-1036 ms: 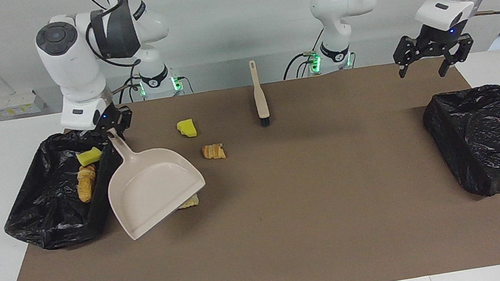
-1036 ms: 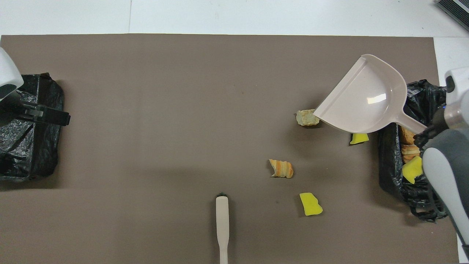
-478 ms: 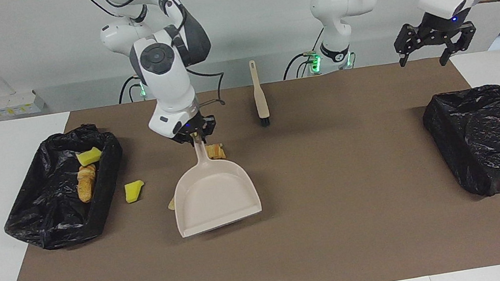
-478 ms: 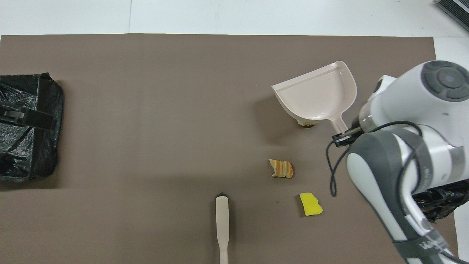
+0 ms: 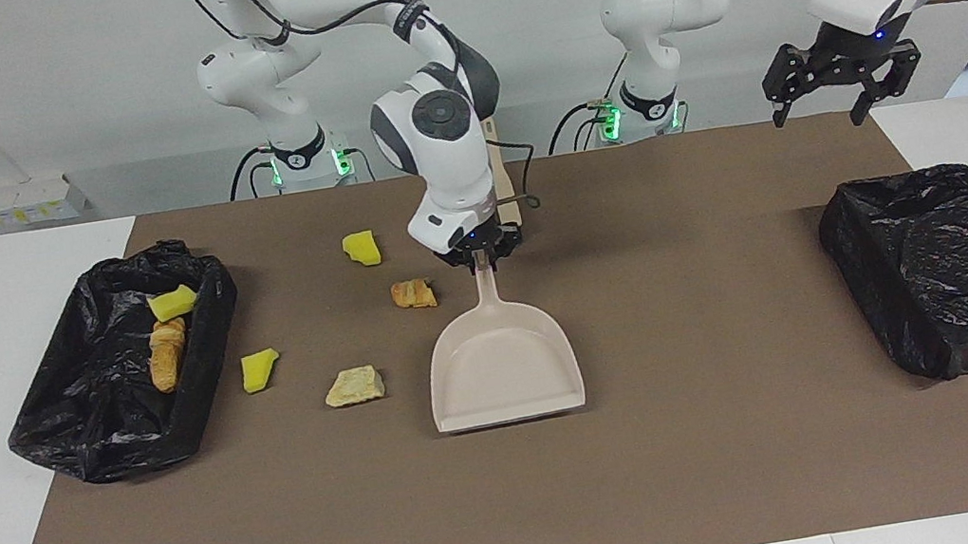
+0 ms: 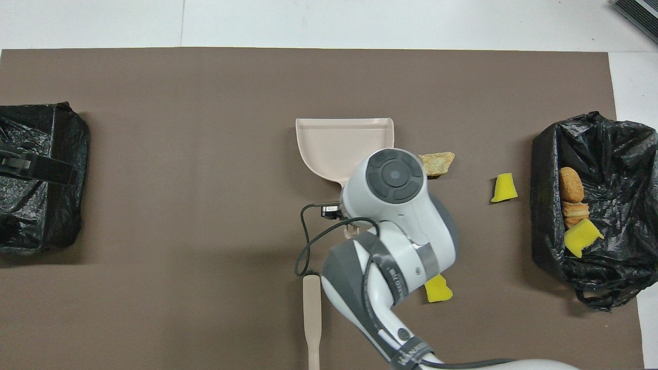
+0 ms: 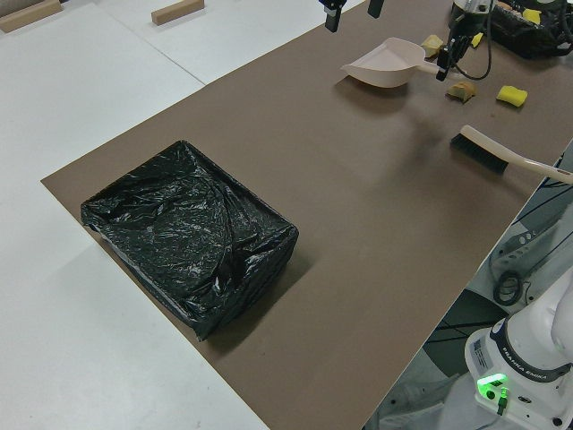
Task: Sweep and dump trash in bin
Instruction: 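Bring the empty dustpan back to the table center with the right gripper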
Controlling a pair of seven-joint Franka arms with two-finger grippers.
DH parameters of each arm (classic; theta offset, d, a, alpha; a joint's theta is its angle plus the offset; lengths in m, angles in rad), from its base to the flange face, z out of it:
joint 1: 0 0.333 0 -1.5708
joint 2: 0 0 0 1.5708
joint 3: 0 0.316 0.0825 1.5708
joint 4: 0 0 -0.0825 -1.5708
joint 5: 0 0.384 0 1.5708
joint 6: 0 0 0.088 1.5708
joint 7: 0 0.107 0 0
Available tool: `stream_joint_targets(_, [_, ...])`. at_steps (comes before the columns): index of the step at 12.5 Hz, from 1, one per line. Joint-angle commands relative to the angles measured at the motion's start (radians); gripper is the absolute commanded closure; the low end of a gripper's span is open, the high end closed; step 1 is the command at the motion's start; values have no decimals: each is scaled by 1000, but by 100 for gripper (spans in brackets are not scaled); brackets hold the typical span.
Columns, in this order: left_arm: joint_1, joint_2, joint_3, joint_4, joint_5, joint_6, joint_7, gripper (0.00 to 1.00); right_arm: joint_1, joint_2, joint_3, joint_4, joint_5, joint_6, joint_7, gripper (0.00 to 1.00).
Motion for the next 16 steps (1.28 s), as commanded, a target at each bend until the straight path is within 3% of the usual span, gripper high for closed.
stream_joint_targets(1, [11,-25,-12,11,10,-16,2,0,35,93,-9,97,19,30,81,100])
stream_joint_targets(7, [11,-53,-12,-19,8,-26,7,0,55,104,-7,117,13,51,133,99])
stream_joint_targets(8, [10,-58,-14,-25,8,-17,1,0,57,104,-7,116,10,53,126,88])
stream_joint_targets(9, [4,-56,-14,-24,7,-4,-1,0,58,104,-7,113,7,47,120,60])
stream_joint_targets(10, [1,-56,-14,-24,5,3,1,0,58,101,-7,110,-1,30,118,1])
stream_joint_targets(13, [-7,-36,-17,-31,1,45,1,0,74,67,-7,99,-22,-57,110,0])
stream_joint_targets(16, [-34,-24,-24,-76,-2,71,1,0,109,-60,-6,-34,-4,-94,126,0])
